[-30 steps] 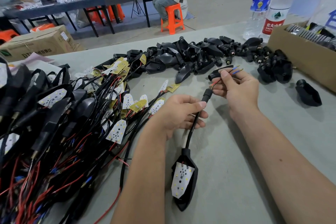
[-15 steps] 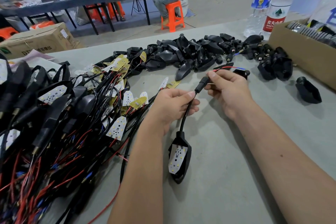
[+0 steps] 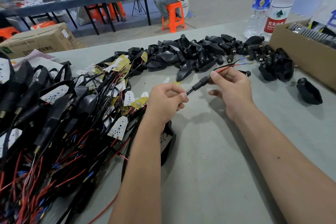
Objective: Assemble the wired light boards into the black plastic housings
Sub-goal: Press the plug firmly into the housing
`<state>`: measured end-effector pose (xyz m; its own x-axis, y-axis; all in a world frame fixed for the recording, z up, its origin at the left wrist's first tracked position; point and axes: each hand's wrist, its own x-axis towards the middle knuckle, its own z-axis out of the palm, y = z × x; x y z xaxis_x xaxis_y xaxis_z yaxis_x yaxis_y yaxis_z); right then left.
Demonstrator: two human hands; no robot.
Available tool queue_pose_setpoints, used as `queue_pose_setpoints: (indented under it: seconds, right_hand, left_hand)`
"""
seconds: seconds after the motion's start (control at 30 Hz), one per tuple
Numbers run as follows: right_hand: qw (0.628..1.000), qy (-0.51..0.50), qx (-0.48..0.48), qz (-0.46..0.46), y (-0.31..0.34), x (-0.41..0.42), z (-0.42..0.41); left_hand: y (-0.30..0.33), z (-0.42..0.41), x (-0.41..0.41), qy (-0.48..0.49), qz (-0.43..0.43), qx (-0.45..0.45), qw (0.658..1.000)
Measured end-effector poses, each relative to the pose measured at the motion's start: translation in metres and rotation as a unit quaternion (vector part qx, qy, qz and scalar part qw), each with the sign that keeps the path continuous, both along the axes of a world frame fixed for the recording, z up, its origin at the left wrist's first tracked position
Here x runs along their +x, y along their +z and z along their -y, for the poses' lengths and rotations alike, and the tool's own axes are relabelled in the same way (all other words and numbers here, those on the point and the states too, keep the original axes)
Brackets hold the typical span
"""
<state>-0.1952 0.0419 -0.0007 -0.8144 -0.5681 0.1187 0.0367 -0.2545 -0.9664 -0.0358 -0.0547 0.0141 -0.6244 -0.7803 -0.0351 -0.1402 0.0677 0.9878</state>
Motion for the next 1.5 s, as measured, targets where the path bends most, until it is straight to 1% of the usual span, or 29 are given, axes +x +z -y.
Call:
queue_pose_setpoints:
  seconds: [0.07,0.13,0.2,0.3,0.4,0.5,0.57,0.67,0.77,0.87,0.97,1.17,1.27,1.4,1.5]
  right_hand:
    - [0.999,-0.001,-0.03,0.033,0.001,-0.001,0.0]
    - [0.998,-0.001,-0.045,0.039,0.001,-0.001,0.001]
    - [0.999,-0.015,-0.038,0.024,0.0,-0.001,0.001]
    - [0.999,-0.04,-0.025,0.005,-0.003,-0.001,0.001]
    - [0.998,-0.057,-0.007,-0.015,-0.003,-0.002,0.002]
    - [0.999,-0.03,0.014,-0.023,-0.003,0.0,0.002]
    - [0.999,-0.015,0.026,-0.035,-0.003,0.002,0.003]
    - [0.998,-0.03,0.031,-0.046,-0.003,0.002,0.003]
    - [0.999,-0.043,0.002,-0.003,-0.003,0.002,0.004]
    - [0.998,-0.056,-0.019,0.025,-0.003,0.001,0.004]
    - [0.995,-0.07,-0.042,0.057,-0.003,-0.003,0.003]
    - [0.99,-0.088,-0.072,0.086,-0.005,-0.002,0.004]
    - [0.99,-0.057,-0.073,0.11,-0.003,0.0,0.006]
    - [0.994,0.052,-0.028,0.089,-0.001,0.001,0.004]
    - [0.994,0.078,-0.02,0.078,-0.001,0.0,0.002]
  left_hand:
    - [-0.001,-0.001,-0.004,0.004,0.016,-0.012,1.0]
    - [-0.001,-0.005,-0.007,-0.019,0.02,-0.004,1.0]
    - [0.0,-0.008,-0.009,-0.03,0.014,-0.001,0.999]
    - [0.003,-0.011,-0.01,-0.017,0.006,-0.018,1.0]
    - [0.005,-0.011,-0.009,-0.041,0.028,-0.028,0.998]
    - [0.003,-0.013,-0.011,-0.079,0.04,-0.04,0.995]
    - [0.001,-0.015,-0.014,-0.073,0.051,-0.061,0.994]
    - [0.0,-0.014,-0.013,-0.068,0.065,-0.072,0.993]
    - [0.004,-0.011,-0.011,-0.078,0.059,-0.055,0.994]
    - [0.006,-0.012,-0.01,-0.108,0.078,-0.049,0.99]
    - [0.006,-0.012,-0.01,-0.131,0.075,-0.04,0.988]
    - [0.006,-0.008,-0.002,-0.125,0.047,0.003,0.991]
    - [0.008,-0.009,-0.003,-0.127,0.041,0.008,0.991]
    - [0.005,-0.013,-0.006,-0.095,0.039,-0.011,0.995]
    - [0.004,-0.01,-0.005,-0.063,0.027,0.006,0.998]
